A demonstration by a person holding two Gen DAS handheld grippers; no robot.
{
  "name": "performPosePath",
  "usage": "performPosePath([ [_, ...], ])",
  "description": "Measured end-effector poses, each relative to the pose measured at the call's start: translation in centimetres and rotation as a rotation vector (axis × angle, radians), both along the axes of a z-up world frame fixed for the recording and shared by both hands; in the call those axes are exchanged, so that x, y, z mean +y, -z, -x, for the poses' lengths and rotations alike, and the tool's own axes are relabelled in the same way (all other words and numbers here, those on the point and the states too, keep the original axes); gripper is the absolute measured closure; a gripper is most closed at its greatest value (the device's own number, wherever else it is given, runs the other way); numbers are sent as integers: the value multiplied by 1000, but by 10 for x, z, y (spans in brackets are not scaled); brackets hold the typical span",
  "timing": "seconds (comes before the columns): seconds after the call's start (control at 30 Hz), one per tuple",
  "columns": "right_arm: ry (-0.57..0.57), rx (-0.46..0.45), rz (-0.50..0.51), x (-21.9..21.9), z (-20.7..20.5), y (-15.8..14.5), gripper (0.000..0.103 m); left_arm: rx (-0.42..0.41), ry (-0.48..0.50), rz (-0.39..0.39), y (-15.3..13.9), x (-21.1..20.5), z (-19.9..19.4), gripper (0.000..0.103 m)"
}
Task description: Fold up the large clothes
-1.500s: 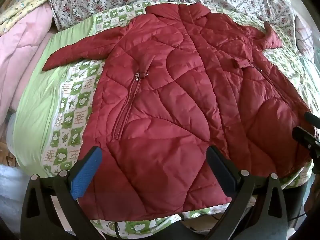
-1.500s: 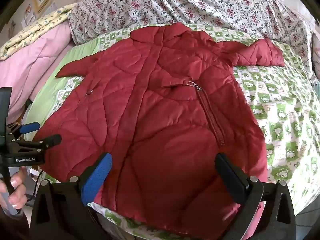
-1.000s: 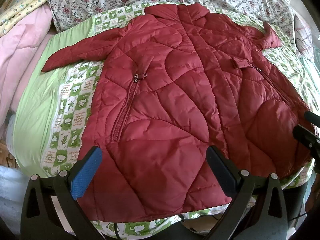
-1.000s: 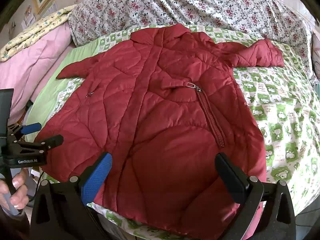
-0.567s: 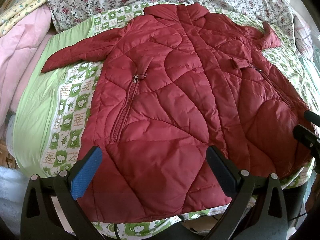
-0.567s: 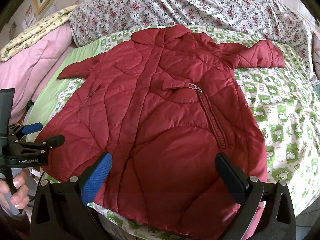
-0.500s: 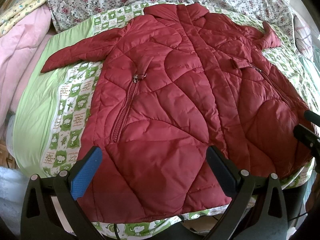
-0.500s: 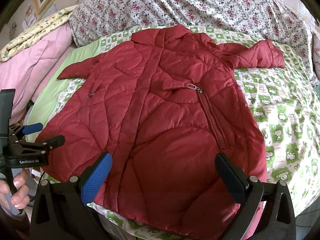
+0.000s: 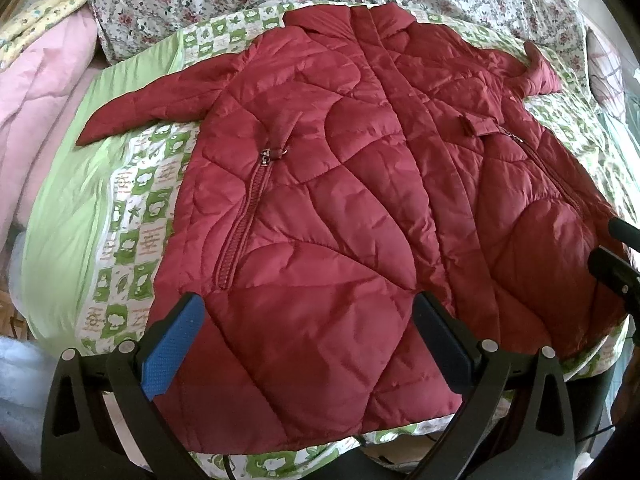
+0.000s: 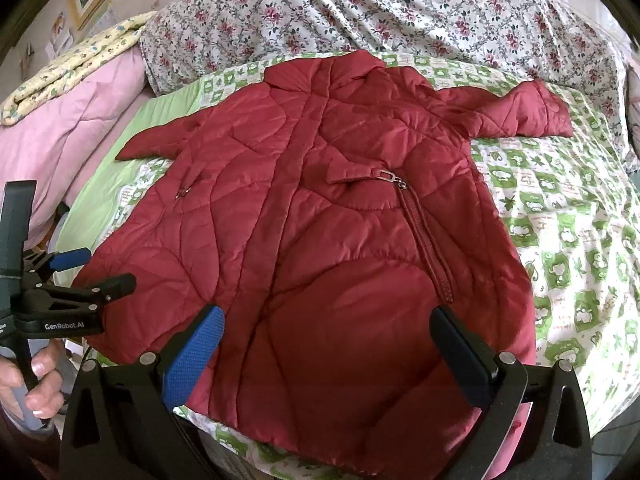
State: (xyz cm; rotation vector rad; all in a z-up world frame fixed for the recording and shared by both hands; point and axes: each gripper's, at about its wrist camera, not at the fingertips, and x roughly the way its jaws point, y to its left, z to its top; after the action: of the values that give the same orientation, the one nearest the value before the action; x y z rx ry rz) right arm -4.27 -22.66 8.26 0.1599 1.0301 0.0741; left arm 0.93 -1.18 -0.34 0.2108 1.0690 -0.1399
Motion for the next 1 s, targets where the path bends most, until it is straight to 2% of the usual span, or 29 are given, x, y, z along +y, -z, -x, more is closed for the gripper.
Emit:
performPosePath([
  [0.07, 1, 13, 31, -1, -4, 3, 0, 17, 0, 14, 2, 0, -4, 0],
  [0.13, 11, 20, 11, -6, -8, 4, 0, 50, -3, 36, 5, 3, -8, 0],
  [0.33, 44, 48, -64, -26, -21, 6, 0, 43, -11, 43, 5, 8, -23, 0],
  [0.43, 66, 30, -66, -41, -29, 4, 0, 53, -9, 65, 6, 12, -34, 0],
  [0.57, 108, -13, -54, -67, -44, -1, 0, 69, -21, 86, 7, 15, -53, 0],
  [0.8, 176, -7, -38, -110, -75, -3, 0, 48, -39, 73, 2, 15, -81, 0],
  [1.0, 266, -22, -7, -167, -122, 1, 0, 19, -43, 76, -6, 16, -108, 0],
])
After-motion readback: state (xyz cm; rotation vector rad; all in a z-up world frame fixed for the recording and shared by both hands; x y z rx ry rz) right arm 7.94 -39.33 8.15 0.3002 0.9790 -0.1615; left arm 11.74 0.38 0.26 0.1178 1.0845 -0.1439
